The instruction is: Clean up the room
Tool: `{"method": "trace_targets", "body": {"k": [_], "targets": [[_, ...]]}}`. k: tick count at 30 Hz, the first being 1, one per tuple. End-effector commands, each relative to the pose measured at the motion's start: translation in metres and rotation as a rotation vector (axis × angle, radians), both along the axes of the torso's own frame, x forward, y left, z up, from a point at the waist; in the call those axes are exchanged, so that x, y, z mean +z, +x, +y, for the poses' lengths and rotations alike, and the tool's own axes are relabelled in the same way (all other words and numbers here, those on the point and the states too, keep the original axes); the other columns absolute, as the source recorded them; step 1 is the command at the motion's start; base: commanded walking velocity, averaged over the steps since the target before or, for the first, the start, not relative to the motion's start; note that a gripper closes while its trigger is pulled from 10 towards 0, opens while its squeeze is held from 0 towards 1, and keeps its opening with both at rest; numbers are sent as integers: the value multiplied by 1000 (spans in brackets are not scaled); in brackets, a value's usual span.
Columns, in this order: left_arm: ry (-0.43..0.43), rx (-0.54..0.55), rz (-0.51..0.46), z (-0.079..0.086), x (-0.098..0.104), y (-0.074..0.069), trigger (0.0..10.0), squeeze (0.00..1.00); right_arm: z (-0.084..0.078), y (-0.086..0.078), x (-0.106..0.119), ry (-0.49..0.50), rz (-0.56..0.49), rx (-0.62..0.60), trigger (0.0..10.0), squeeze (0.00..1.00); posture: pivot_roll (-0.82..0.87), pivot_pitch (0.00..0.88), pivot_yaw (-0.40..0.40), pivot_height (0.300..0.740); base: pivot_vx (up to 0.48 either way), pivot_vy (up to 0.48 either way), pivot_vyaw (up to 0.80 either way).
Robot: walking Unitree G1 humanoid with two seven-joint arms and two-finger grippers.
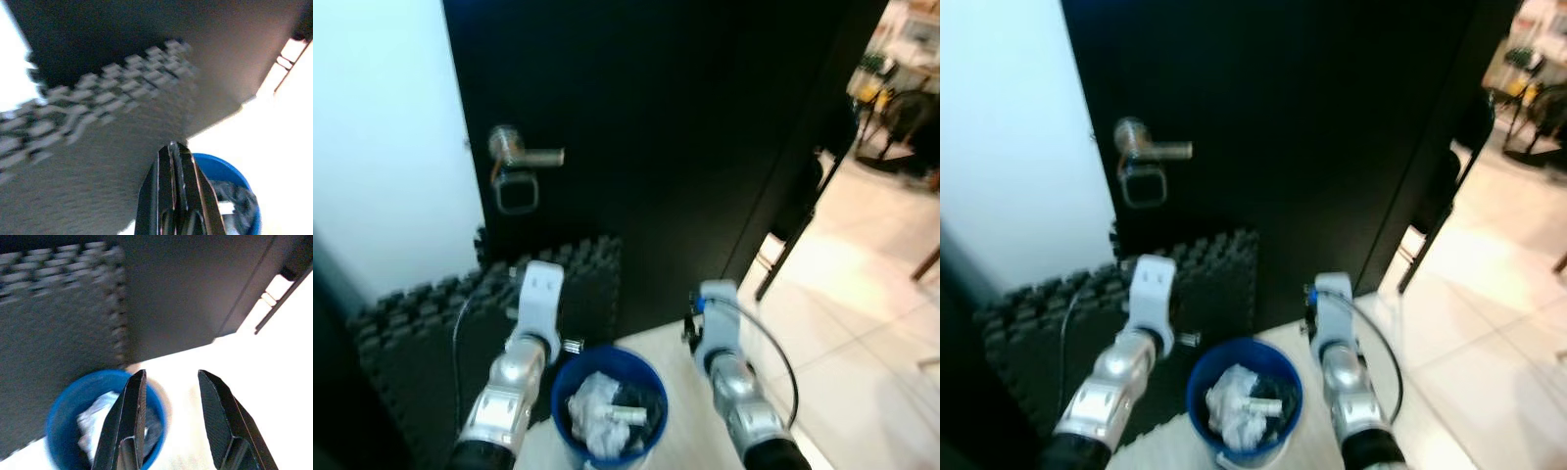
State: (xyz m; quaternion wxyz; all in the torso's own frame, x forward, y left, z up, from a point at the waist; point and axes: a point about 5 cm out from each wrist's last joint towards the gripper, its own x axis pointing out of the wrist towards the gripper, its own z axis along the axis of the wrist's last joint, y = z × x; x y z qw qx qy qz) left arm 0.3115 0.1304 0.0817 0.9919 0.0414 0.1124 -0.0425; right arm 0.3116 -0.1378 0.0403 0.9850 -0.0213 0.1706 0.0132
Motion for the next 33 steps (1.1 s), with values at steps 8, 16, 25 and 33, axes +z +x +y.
{"method": "trace_targets", "body": {"k": [8, 16, 25, 33], "targets": [[10, -15, 27, -2, -4, -1, 10000, 0, -3, 0, 2, -12, 1, -7, 10000, 0, 28, 0, -81, 740, 0, 0, 0], [12, -18, 31, -1, -3, 0, 10000, 0, -4, -1, -1, -11, 27, -17, 10000, 0, 28, 0, -80, 740, 0, 0, -100], [16, -24, 34, -2, -3, 2, 10000, 0, -7, -1, -1, -23, 37, -30, 10000, 0, 26, 0, -79, 740, 0, 0, -800], [18, -27, 36, -2, -3, 2, 10000, 0, -10, -3, -3, -34, 48, -42, 10000, 0, 24, 0, -75, 740, 0, 0, -800]]}}
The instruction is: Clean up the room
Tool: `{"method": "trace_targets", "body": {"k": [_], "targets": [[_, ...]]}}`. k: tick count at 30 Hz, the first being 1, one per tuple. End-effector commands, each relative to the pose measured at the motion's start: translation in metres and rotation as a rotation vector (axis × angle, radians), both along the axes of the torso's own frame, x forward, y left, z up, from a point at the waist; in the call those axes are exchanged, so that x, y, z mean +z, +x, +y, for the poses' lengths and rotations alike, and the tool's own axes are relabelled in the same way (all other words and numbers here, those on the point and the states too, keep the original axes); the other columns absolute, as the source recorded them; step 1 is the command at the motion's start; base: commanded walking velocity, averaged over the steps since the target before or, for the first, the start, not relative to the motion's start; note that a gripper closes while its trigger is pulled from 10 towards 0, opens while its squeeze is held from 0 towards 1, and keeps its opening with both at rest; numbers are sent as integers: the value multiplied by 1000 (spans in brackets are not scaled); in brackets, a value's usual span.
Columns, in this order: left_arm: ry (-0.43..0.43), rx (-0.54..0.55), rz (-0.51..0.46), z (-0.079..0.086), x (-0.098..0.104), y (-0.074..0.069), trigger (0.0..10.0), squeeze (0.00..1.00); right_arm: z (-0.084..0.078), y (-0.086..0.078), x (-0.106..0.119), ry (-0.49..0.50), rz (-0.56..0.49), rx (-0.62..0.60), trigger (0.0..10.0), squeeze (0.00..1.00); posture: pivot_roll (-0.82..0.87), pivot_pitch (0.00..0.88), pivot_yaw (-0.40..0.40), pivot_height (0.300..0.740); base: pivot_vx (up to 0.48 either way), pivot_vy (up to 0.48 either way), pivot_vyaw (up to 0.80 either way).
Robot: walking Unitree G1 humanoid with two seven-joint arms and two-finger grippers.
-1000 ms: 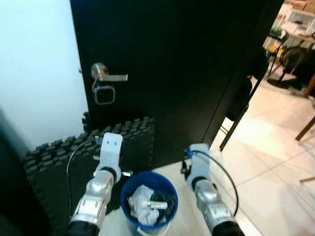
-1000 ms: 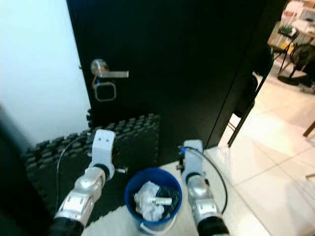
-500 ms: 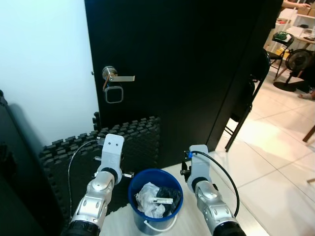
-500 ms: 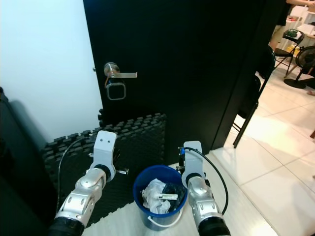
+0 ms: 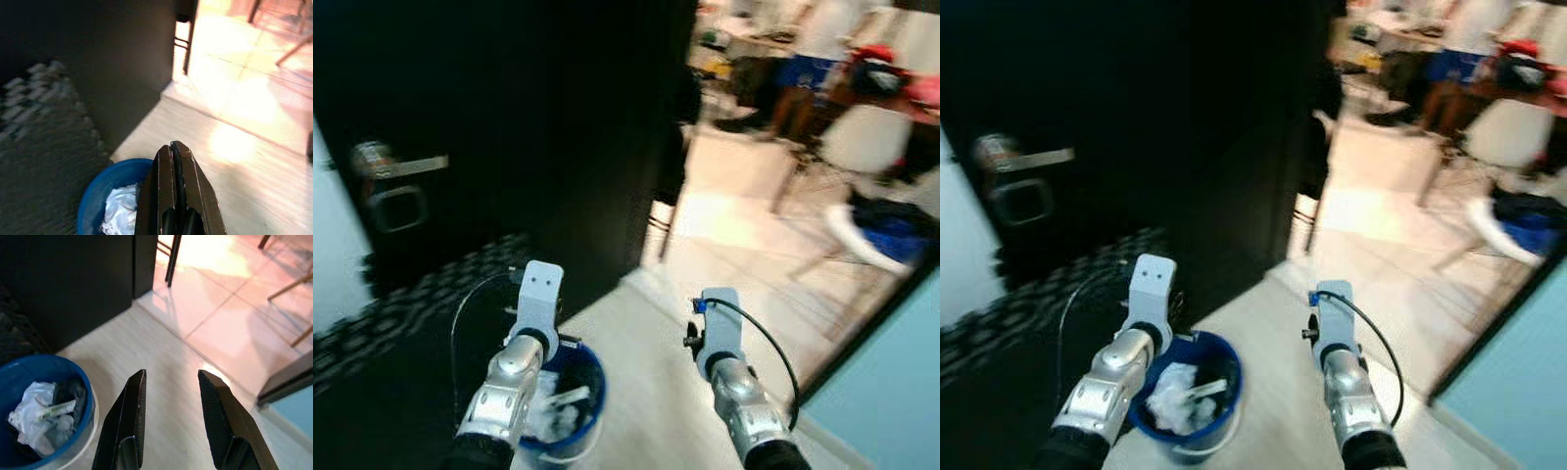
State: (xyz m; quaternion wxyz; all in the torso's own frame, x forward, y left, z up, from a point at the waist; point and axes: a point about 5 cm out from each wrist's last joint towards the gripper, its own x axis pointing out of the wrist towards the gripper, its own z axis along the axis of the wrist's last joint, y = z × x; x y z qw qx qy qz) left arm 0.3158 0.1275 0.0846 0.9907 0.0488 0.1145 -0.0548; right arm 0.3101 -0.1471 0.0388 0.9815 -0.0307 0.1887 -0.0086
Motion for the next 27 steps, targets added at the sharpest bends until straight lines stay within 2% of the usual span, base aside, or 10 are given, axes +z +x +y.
{"method": "trace_targets", "body": {"k": [1, 27], "targets": [[6, -2, 30, 0, -6, -2, 10000, 0, -1, -1, -2, -9, 14, -4, 10000, 0, 24, 0, -75, 740, 0, 0, -800], [2, -6, 41, 1, -8, -3, 10000, 0, -2, -5, -4, -23, 34, -15, 10000, 0, 15, 0, -69, 740, 0, 0, -800]]}}
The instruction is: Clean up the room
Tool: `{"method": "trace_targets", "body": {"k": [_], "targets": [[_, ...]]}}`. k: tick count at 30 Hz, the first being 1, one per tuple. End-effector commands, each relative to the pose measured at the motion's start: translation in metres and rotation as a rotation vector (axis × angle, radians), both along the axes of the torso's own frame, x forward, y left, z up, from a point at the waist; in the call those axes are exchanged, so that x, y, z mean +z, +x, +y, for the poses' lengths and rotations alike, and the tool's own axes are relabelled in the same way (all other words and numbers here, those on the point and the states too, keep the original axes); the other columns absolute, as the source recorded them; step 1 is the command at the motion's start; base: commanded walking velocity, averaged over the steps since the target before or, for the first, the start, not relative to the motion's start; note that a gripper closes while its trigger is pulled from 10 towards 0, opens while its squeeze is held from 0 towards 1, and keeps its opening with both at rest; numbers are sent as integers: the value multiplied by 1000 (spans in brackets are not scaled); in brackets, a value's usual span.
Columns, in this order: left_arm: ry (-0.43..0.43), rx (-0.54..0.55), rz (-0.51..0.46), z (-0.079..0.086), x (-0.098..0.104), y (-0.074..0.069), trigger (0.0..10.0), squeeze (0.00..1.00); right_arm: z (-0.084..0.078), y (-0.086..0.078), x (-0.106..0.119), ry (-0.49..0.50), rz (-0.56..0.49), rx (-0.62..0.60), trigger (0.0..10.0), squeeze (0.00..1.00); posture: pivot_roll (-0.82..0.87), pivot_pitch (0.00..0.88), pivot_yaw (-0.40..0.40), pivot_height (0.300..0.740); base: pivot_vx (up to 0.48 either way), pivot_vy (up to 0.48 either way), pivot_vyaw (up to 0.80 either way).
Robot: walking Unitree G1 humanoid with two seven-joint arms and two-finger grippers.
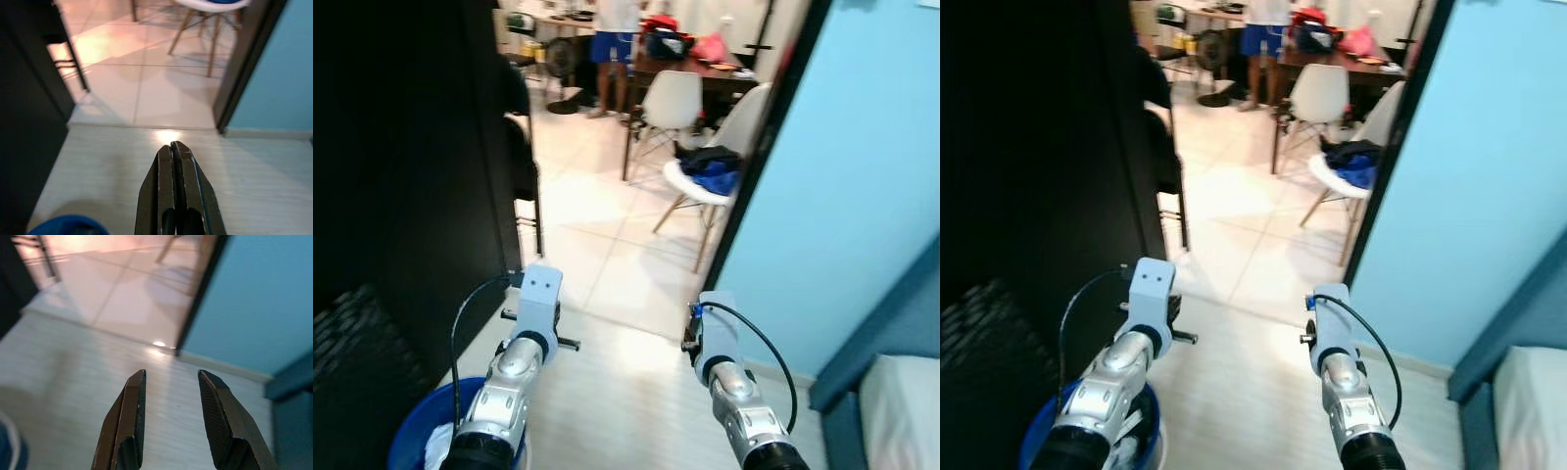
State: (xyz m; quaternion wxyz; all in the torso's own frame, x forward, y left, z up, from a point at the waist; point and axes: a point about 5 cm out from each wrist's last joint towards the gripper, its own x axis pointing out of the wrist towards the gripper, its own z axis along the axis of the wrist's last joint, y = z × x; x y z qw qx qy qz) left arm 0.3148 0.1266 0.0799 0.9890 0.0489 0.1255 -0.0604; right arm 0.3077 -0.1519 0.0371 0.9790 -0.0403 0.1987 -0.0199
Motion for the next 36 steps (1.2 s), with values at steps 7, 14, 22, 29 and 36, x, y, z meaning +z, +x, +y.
{"method": "trace_targets", "body": {"k": [7, 14, 22, 29, 36], "targets": [[1, 2, 23, 2, -6, -3, 10000, 0, 2, -4, -3, -7, 18, 5, 10000, 0, 9, 0, -71, 740, 0, 0, -800], [2, 6, 25, 3, -7, -3, 10000, 0, 3, -4, -3, -11, 22, 13, 10000, 0, 10, 0, -76, 740, 0, 0, -800], [-5, 8, 22, 2, -6, -4, 10000, 0, 6, -5, -4, -12, 29, 29, 10000, 0, 8, 0, -76, 740, 0, 0, -800], [-9, 5, 21, 0, -6, -3, 10000, 0, 4, -6, -5, -17, 33, 29, 10000, 0, 4, 0, -72, 740, 0, 0, -800], [-8, 1, 19, -1, -6, -2, 10000, 0, 3, -6, -5, -19, 36, 27, 10000, 0, 4, 0, -73, 740, 0, 0, -800]]}}
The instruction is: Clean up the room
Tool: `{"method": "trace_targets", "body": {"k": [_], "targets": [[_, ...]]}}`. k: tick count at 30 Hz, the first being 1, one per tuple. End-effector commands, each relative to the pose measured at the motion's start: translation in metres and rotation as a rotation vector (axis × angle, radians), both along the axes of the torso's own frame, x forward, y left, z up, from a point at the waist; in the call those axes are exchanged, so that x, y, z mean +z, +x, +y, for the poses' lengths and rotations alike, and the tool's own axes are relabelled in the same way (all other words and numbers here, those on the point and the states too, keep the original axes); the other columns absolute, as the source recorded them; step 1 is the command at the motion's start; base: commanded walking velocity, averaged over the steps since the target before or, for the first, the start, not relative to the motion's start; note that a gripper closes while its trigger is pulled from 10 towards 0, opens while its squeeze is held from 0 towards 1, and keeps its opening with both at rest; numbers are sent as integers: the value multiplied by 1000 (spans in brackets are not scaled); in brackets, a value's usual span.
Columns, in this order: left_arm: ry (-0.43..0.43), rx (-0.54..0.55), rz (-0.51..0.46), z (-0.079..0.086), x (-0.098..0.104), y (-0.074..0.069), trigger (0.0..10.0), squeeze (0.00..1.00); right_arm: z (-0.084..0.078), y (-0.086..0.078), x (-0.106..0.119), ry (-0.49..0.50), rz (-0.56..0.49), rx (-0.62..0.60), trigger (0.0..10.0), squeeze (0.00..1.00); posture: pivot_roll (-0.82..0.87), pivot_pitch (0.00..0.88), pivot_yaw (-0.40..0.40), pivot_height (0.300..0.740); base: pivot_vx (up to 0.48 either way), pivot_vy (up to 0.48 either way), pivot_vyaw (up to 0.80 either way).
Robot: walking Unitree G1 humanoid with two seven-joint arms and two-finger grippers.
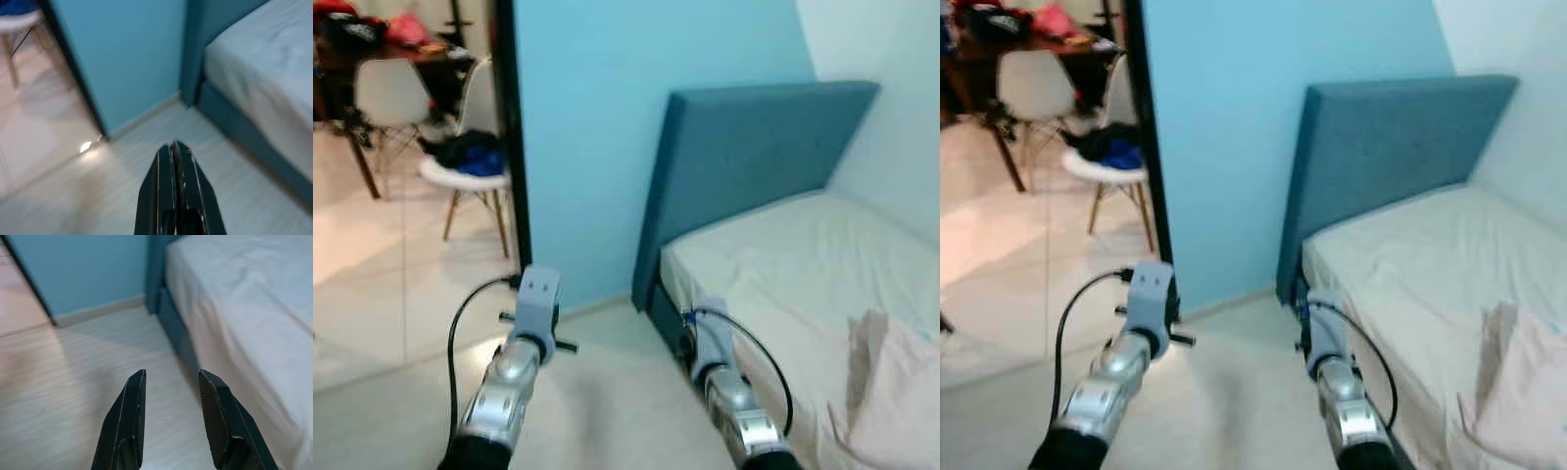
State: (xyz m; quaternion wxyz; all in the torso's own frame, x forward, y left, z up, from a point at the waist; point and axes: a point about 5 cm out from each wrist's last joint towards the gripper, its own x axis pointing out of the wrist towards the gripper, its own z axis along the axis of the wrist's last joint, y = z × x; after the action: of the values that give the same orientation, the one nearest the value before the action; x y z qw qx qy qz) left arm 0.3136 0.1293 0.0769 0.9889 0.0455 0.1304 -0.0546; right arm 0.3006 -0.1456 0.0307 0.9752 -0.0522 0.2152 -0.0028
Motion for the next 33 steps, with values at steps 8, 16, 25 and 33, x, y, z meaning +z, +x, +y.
{"method": "trace_targets", "body": {"k": [8, 16, 25, 33], "targets": [[-4, -12, 8, -4, -2, -1, 10000, 0, -4, 1, 2, -5, 2, -13, 10000, 0, 4, 0, -78, 740, 0, 0, -800], [-1, -6, 11, -1, -4, -3, 10000, 0, -4, 1, 1, -9, 6, -12, 10000, 0, 6, 0, -82, 740, 0, 0, -800], [-4, -11, 7, -2, -2, -3, 10000, 0, -4, 1, 1, -10, 9, -13, 10000, 0, 3, 0, -85, 740, 0, 0, -800], [32, 21, 14, 0, -4, -3, 10000, 0, -7, 0, 2, -16, 7, -23, 10000, 0, -3, 0, -81, 740, 0, 0, -800]]}}
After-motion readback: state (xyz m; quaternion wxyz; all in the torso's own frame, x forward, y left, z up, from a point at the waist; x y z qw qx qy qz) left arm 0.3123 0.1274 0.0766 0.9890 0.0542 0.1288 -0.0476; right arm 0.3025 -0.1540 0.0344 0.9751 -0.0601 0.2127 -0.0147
